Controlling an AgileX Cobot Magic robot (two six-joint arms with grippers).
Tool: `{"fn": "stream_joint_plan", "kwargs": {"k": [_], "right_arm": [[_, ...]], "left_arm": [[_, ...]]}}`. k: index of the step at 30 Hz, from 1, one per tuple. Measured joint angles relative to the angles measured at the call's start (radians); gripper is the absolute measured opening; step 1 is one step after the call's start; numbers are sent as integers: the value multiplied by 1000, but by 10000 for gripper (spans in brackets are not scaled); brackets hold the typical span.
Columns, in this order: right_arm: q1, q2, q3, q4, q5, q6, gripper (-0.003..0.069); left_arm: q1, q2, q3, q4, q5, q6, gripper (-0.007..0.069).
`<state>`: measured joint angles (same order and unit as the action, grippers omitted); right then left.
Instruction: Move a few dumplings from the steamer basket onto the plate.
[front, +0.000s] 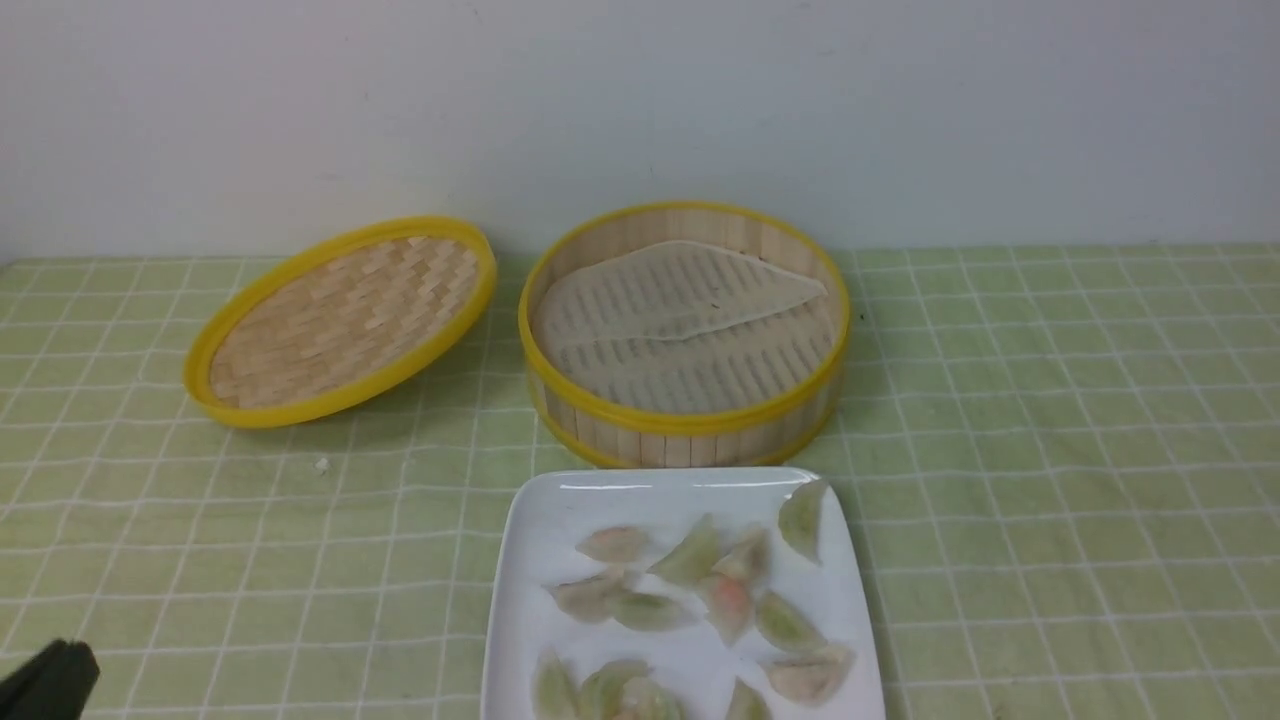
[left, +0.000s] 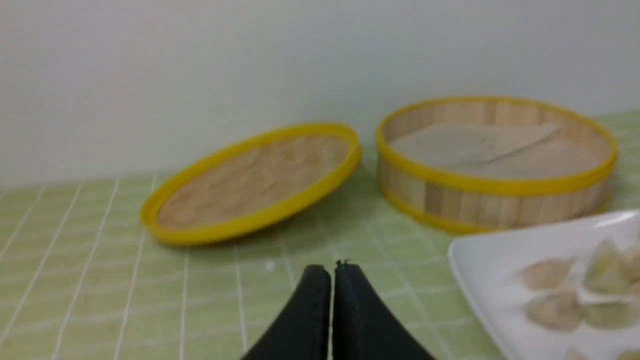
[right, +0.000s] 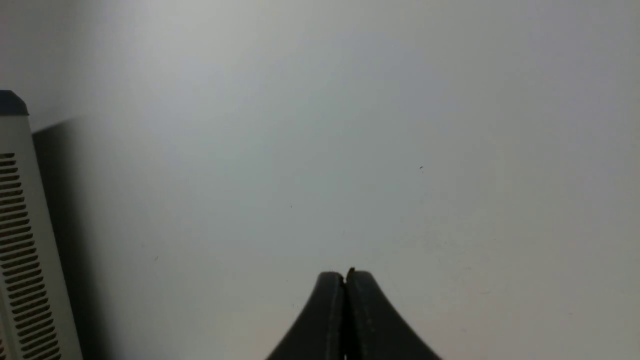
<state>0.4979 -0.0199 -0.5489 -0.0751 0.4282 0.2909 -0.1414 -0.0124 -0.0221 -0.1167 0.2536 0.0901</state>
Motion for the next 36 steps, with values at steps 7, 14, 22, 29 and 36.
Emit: {"fn": "stream_joint_plan", "kwargs": {"k": [7,14,22,29,36], "right_arm": [[0,0,0,0,0,0,-15],[0,0,0,0,0,-9,-15],[0,0,0,0,0,-19,-15],[0,0,0,0,0,-19,-15],[0,0,0,0,0,-19,-15]], "left_arm": [[119,0,51,-22,56,30,-6],[119,0,51,-19,119,30,-6],[119,-1,51,-15,123,30,-6],[119,-1,51,-15,123,30,-6],[119,-1,51,-14,124,30,-6]]}}
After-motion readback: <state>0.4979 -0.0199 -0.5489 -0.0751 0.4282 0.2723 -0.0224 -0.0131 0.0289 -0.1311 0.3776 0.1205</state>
